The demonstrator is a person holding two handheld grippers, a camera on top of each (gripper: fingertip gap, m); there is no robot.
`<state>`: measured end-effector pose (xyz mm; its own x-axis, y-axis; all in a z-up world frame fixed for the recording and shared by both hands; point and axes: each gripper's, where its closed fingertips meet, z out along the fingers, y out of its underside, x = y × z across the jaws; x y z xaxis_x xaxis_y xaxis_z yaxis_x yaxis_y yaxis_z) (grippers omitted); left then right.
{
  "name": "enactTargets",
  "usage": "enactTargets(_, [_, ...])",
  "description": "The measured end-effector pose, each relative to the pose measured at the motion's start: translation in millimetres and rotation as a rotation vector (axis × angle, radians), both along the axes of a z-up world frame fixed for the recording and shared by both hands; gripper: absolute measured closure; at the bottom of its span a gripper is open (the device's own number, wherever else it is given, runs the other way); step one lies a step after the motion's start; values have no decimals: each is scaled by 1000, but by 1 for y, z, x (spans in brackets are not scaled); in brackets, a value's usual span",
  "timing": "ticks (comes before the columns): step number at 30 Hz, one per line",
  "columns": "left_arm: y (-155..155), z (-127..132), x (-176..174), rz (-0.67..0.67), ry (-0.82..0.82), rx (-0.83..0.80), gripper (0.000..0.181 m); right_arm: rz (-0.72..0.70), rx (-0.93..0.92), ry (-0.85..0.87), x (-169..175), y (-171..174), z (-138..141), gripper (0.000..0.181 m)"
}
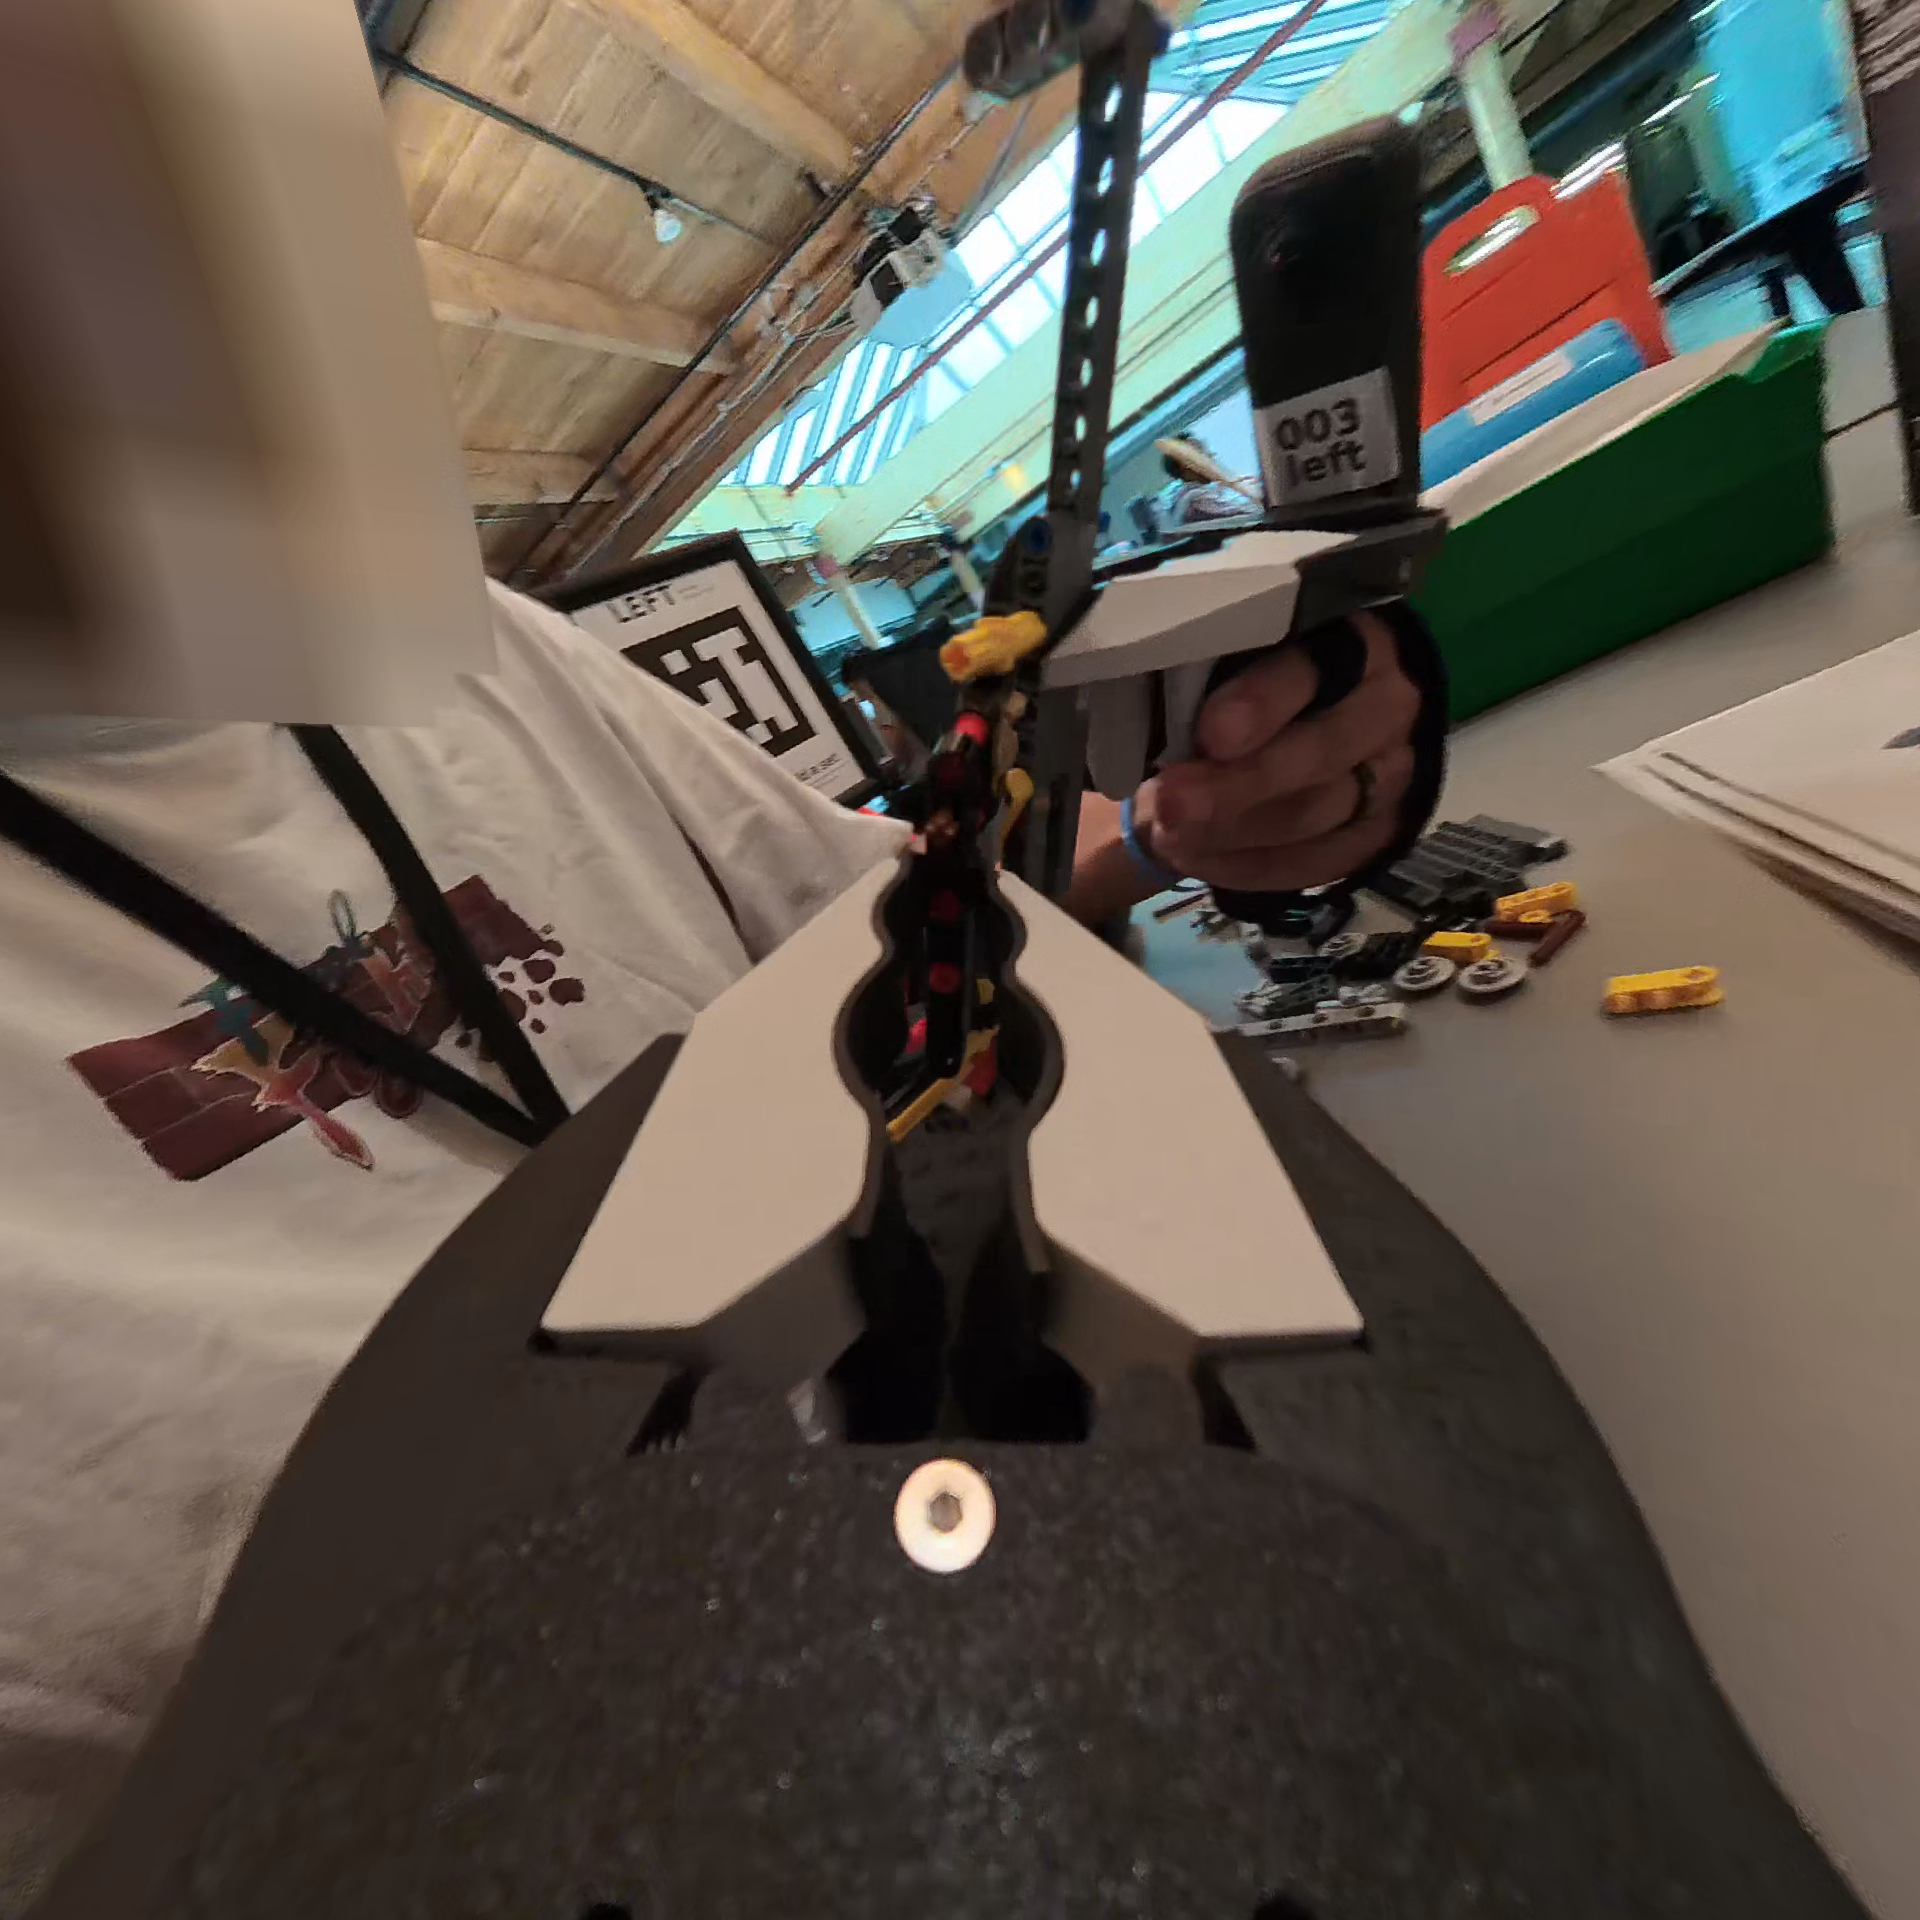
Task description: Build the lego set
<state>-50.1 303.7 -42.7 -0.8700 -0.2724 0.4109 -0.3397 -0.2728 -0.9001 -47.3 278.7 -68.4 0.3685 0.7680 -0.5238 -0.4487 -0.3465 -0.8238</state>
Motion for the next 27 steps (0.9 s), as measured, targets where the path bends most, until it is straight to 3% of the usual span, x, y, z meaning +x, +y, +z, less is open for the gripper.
enactTargets(4, [10, -14, 21, 137, 51, 52, 170, -170, -90, -81, 22, 15, -18, 177])
enactTargets(6, [9, -26, 30, 180, 89, 112, 152, -240, -104, -94, 30, 20, -20, 176])
enactTargets(7, [7, -31, 33, 193, 104, 136, 153, -255, -105, -101, 32, 21, -20, 175])
enactTargets(11, [1, -39, 43, 250, 109, 170, 159, -286, -118, -139, 28, 24, -25, 175])
enactTargets(13, [5, -39, 47, 277, 111, 163, 171, -331, -135, -121, 37, 26, -25, 175])
enactTargets(22, [3, -45, 47, 259, 127, 146, 172, -358, -154, -203, 36, 26, -34, 175])
enactTargets(27, [6, -41, 54, 298, 147, 95, 172, -383, -150, -159, 44, 29, -28, 175])
